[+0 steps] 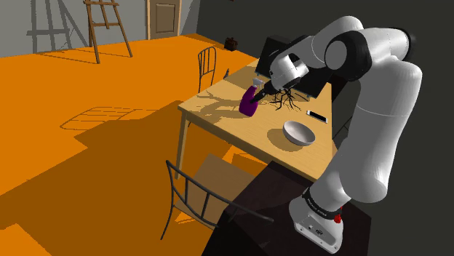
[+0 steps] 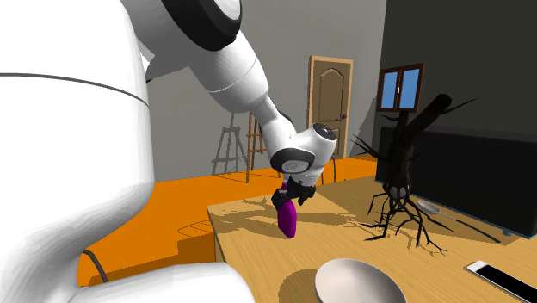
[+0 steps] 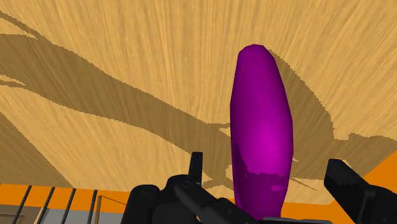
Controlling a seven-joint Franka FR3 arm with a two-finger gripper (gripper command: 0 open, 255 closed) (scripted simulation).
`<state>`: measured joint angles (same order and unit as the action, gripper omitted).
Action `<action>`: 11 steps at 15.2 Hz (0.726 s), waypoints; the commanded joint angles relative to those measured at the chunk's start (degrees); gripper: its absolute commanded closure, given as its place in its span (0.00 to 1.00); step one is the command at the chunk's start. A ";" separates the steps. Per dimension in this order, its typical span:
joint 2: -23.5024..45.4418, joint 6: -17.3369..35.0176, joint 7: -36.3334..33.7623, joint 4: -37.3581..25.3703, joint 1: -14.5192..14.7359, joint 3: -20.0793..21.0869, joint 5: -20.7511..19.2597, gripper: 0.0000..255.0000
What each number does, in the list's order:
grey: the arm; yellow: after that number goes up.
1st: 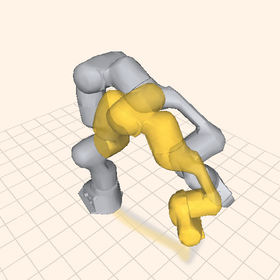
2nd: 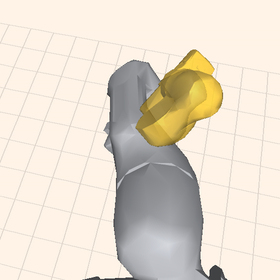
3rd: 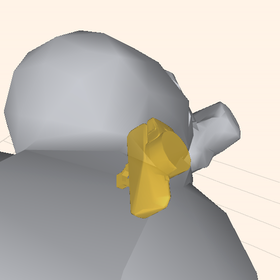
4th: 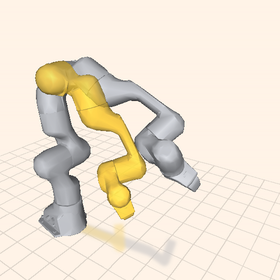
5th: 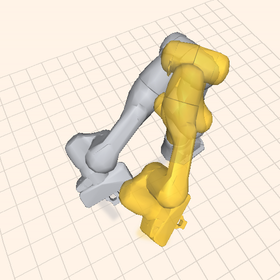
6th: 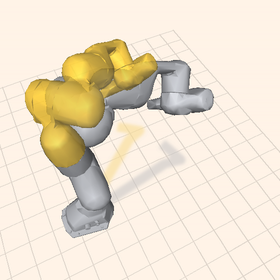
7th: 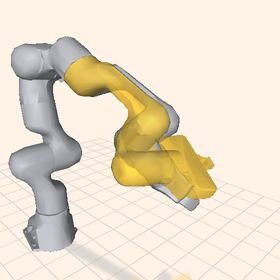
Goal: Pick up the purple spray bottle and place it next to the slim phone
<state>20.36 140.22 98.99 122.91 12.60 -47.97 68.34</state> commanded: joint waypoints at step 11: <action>-0.67 -0.03 -0.81 0.06 0.41 -0.45 -0.99 1.00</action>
<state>20.07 140.19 98.65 122.93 12.77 -48.17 67.92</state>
